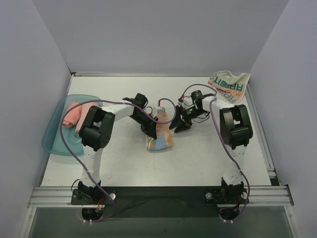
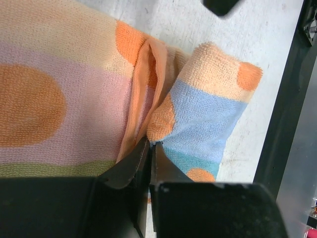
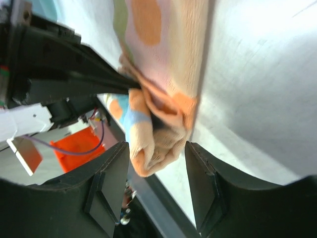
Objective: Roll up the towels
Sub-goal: Roll the towel
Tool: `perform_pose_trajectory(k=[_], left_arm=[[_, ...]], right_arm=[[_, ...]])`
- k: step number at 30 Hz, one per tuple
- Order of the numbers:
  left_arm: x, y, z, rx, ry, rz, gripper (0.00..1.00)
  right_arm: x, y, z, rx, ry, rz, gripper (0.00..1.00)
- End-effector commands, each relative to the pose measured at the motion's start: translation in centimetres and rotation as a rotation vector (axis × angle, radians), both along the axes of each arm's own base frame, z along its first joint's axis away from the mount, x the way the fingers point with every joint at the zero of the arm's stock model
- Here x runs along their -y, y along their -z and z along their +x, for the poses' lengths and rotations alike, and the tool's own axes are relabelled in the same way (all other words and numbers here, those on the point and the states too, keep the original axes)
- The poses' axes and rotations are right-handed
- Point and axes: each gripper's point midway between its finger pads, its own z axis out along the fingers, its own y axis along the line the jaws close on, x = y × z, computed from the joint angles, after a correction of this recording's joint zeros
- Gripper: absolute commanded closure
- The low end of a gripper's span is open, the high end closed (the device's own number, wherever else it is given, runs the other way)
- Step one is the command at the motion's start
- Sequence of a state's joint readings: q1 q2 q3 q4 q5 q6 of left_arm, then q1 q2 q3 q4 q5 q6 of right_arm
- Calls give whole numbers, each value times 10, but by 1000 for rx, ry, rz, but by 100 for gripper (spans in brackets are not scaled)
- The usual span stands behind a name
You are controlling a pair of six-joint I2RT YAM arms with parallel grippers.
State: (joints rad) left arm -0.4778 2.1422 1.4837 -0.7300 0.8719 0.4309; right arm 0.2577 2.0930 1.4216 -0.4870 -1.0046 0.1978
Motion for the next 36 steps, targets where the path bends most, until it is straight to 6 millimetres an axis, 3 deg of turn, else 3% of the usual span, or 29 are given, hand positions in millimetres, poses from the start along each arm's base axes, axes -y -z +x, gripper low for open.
perform_pose_trajectory(k=[1,9,11,12,14,15,17,22,25,29,30,35,36], left_arm=[[4,-2,21,55,-16,-15,90],[1,1,24,36,-42,-2,87],[-1,1,25,31,-48,-5,85],[-3,0,26,30,-52,-6,83],[-7,-1,25,27,-57,-4,73],[-12,-6,28,37,-68,-8,67],[-23,-5,26,44,-79,9,60],[-59,-8,20,107,-92,61,54],[-73,-21,22,164,-101,67,51],[-78,-57,19,279,-110,23,44],[-77,-63,20,307,-112,10,37],[-67,-107,13,478,-118,-29,35],[-64,-105,11,512,-115,-16,35]], right_arm=[[-20,-31,-35,-64,-58,84,51],[-30,-15,-60,-93,-126,61,50],[-26,-1,-62,-99,-125,1,57],[-24,5,-63,-109,-122,-18,67],[-20,18,-65,-135,-119,-56,79],[-16,25,-65,-135,-118,-94,92],[-11,38,-71,-139,-166,-167,100],[-6,54,-83,-142,-210,-257,100],[-9,52,-82,-137,-215,-261,100],[-13,43,-82,-93,-235,-266,100],[-14,37,-82,-73,-240,-261,100],[-20,22,-85,7,-273,-274,100],[-24,21,-88,12,-288,-273,99]])
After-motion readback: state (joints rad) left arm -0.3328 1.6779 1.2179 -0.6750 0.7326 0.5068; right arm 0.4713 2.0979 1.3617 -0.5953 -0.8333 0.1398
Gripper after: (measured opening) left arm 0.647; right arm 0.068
